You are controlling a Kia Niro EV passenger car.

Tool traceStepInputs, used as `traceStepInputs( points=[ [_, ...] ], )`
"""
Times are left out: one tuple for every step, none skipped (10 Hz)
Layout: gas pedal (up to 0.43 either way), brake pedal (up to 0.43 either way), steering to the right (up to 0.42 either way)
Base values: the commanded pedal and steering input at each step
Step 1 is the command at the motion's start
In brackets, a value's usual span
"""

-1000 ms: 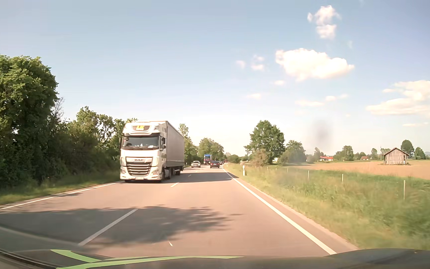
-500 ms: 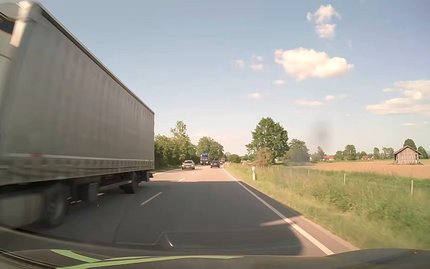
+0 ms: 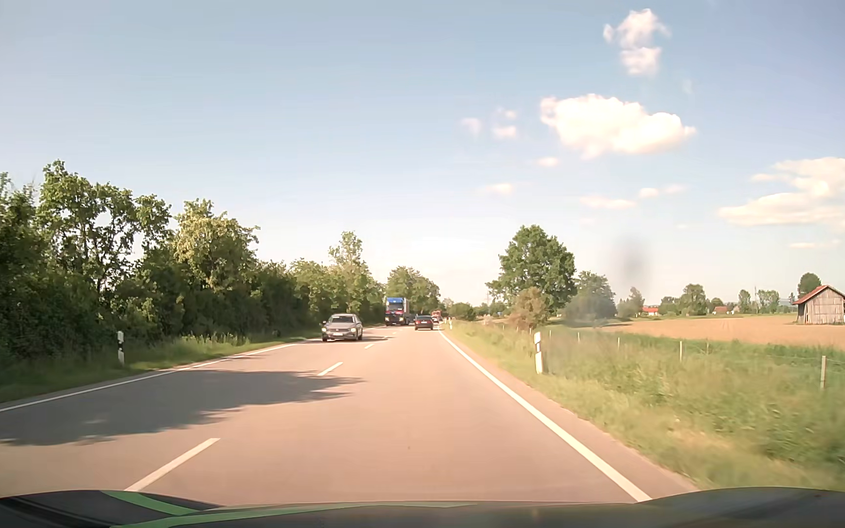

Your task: Follow the waypoints while adhering to traffic rules and regulations

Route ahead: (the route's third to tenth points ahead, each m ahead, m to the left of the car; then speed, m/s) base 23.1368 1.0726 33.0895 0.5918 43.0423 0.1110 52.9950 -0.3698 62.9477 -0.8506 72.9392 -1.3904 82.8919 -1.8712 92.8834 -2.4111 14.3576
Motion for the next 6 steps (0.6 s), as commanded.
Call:
traceStepInputs(
  points=[
    [0.13,0.0,-0.001],
    [0.13,0.0,-0.001],
    [0.13,0.0,-0.001],
    [0.13,0.0,0.0],
    [0.13,0.0,-0.001],
    [0.13,0.0,0.0]
  ],
)
